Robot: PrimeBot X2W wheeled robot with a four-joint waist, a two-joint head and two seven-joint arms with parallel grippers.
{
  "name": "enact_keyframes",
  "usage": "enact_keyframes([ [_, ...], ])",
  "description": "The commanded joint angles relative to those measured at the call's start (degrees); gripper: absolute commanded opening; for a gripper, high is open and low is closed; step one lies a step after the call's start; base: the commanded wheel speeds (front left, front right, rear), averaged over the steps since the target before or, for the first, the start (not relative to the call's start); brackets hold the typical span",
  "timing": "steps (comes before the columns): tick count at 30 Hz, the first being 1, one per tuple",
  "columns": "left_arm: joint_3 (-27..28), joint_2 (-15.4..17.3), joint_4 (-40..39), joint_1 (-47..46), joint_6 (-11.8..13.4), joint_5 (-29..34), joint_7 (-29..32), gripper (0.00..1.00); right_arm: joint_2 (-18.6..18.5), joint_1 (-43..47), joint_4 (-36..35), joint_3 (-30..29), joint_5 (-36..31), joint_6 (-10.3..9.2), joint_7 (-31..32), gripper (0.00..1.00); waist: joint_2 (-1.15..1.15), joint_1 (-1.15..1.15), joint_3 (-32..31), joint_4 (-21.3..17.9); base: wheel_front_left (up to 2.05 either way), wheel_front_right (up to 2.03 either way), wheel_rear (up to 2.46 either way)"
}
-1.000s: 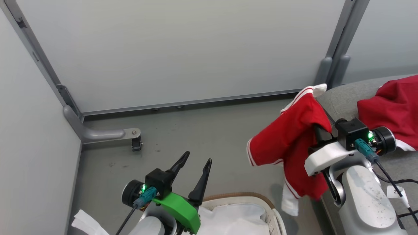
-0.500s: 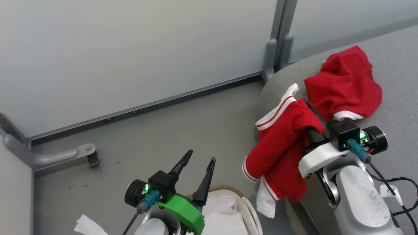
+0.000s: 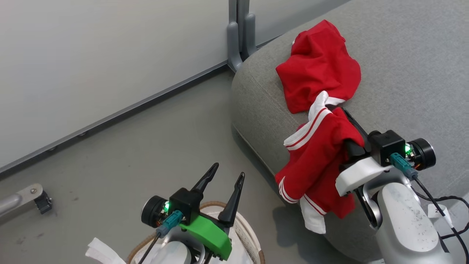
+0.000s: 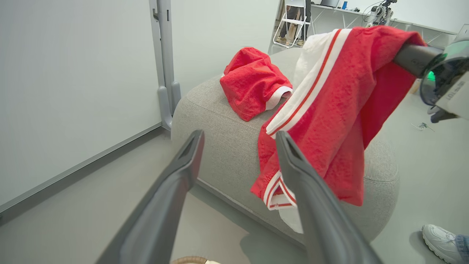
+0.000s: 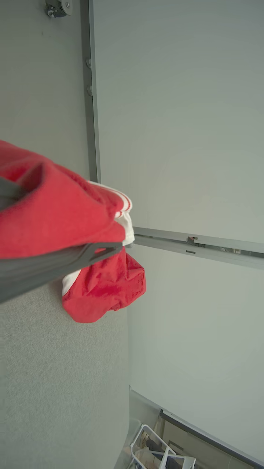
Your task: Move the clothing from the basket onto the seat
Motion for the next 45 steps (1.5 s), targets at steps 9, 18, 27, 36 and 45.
enact_keyframes([
  [9,-0.3,1.1,-0.3,-1.4,-0.1,0.6,0.0,1.0,-0.3,-5.0,-1.7,-4.1,-0.9,-0.08,-0.1,0.0,0.0,0.0,4.3,0.0,0.0,0.0,0.0],
  [18,-0.3,2.1,-1.1,-3.2,-0.1,1.6,0.0,1.0,-8.7,-23.8,1.2,-10.7,-1.5,-0.08,-0.1,0.0,0.0,0.0,8.6,2.9,0.0,0.0,0.0],
  [27,-0.9,2.7,-2.1,-6.2,-0.1,3.1,0.0,1.0,-23.9,-44.7,13.1,-10.7,-3.7,-0.08,5.1,0.0,0.0,0.0,14.2,9.1,0.0,0.0,0.0],
  [36,-1.9,3.2,-3.1,-8.6,-0.1,4.2,0.0,1.0,-32.0,-54.0,23.8,-14.2,-6.6,-0.08,5.9,0.0,0.0,0.0,19.6,14.3,0.0,0.0,0.0],
  [45,-1.3,4.6,-4.4,-9.9,-0.1,6.1,0.0,1.0,-28.7,-53.8,32.0,-19.8,-10.1,-0.08,1.9,0.0,0.0,0.0,26.4,15.8,0.0,0.0,0.0],
])
